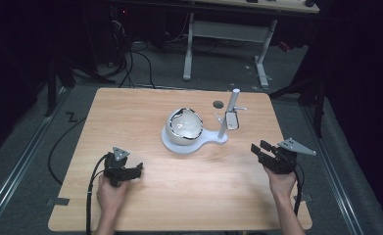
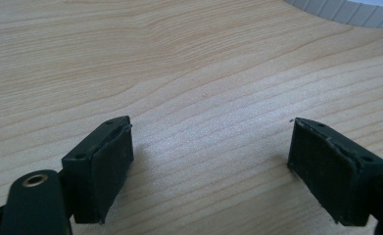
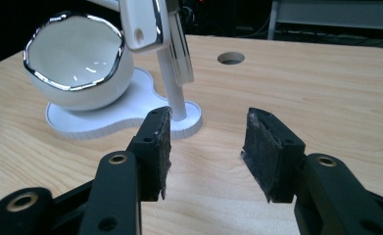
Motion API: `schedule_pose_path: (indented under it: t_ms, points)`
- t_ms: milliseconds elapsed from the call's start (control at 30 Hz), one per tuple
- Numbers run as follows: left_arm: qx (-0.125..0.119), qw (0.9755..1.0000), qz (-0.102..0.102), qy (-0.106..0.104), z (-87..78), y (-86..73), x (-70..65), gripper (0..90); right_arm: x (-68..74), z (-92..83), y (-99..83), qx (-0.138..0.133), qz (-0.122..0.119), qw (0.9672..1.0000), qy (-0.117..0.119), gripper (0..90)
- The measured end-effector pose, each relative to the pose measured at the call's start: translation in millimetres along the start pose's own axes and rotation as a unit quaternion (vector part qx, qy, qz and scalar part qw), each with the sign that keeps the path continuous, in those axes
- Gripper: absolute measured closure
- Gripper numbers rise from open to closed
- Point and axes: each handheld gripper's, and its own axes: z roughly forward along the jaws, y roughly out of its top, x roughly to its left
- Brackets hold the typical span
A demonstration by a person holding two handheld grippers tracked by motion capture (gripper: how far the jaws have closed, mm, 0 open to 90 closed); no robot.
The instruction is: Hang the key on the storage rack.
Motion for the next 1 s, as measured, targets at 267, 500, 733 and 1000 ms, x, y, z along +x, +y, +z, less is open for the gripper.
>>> schedule_pose_path:
  t_ms: [267,500,733,1000]
  points:
    - [0.000,1.0000,0.000,0.000,0.0,0.0,0.0,17.3,4.1,7.4,-10.7,0.024,-0.005,0.9997,0.003,53.5]
    - [0.000,1.0000,0.000,0.000,0.0,0.0,0.0,17.3,8.3,14.4,-13.3,0.025,-0.008,0.9996,0.007,54.1]
    - [0.000,1.0000,0.000,0.000,0.0,0.0,0.0,17.3,8.9,19.0,-20.1,0.031,-0.003,0.9995,0.008,54.4]
    - [0.000,1.0000,0.000,0.000,0.0,0.0,0.0,17.3,6.0,22.0,-27.8,0.043,-0.005,0.9991,-0.001,55.0]
